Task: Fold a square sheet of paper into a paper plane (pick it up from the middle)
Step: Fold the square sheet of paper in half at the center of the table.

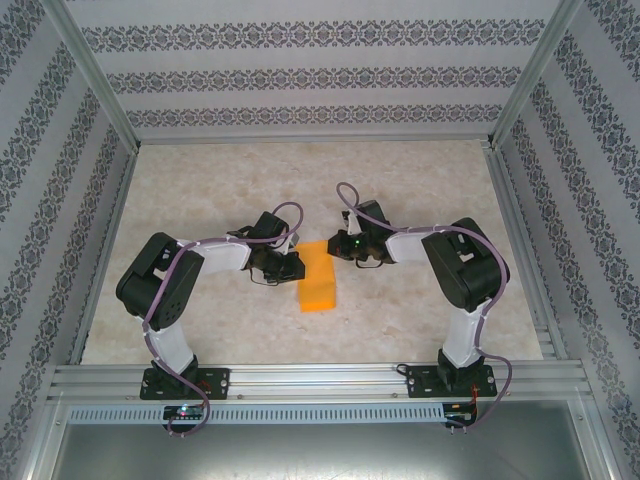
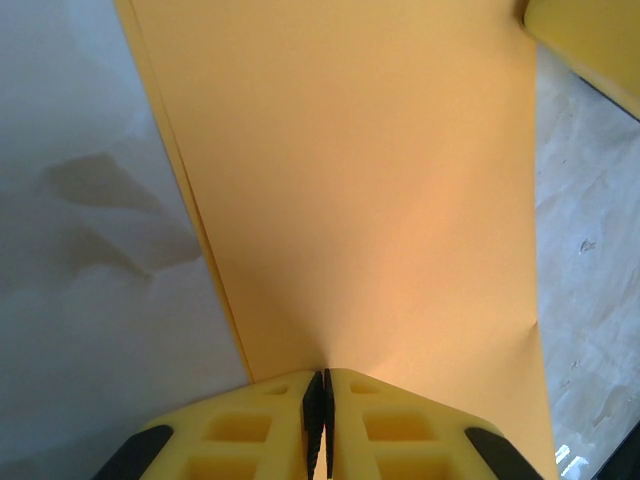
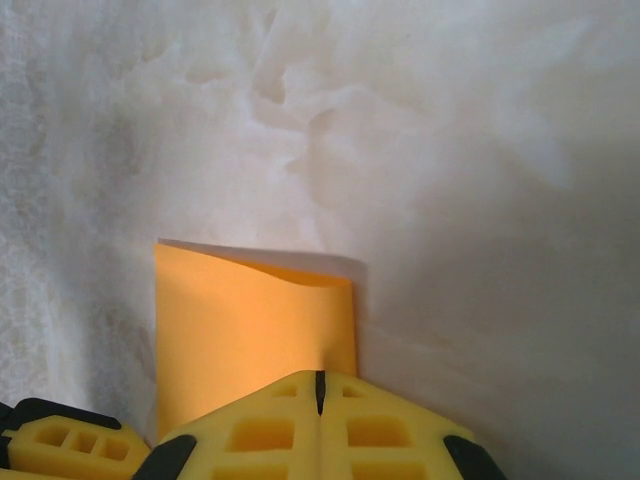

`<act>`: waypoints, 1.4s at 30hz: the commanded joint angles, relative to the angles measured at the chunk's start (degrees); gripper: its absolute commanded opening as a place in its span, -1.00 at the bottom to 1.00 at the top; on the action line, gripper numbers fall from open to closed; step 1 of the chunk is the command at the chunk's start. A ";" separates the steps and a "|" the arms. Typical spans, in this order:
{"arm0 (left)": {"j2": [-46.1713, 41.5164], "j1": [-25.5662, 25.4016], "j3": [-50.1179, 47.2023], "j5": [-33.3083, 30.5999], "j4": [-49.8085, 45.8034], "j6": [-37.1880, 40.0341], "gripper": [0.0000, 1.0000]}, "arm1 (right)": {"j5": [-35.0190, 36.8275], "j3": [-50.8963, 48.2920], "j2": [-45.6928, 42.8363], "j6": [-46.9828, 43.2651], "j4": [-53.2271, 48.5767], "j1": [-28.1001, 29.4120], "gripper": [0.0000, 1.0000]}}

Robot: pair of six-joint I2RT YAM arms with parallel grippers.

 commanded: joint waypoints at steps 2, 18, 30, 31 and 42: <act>4.35 -0.38 -3.54 -9.84 -11.03 2.13 -0.67 | 5.30 0.42 0.64 -1.82 -1.03 -2.09 -0.92; 5.23 -0.40 -2.10 -9.17 -11.64 2.73 -0.67 | 1.50 1.71 -2.88 1.24 0.84 3.35 -0.92; 4.01 -0.34 -3.21 -9.17 -11.80 2.79 -0.67 | 2.31 5.57 4.49 -0.37 0.36 1.21 -0.93; 3.91 -0.34 -3.46 -9.15 -11.90 2.82 -0.67 | 2.90 5.37 4.59 -0.57 0.25 0.87 -0.94; 3.82 -0.33 -3.88 -9.08 -12.33 2.93 -0.67 | 4.01 5.09 5.82 -1.22 0.55 -3.19 -0.93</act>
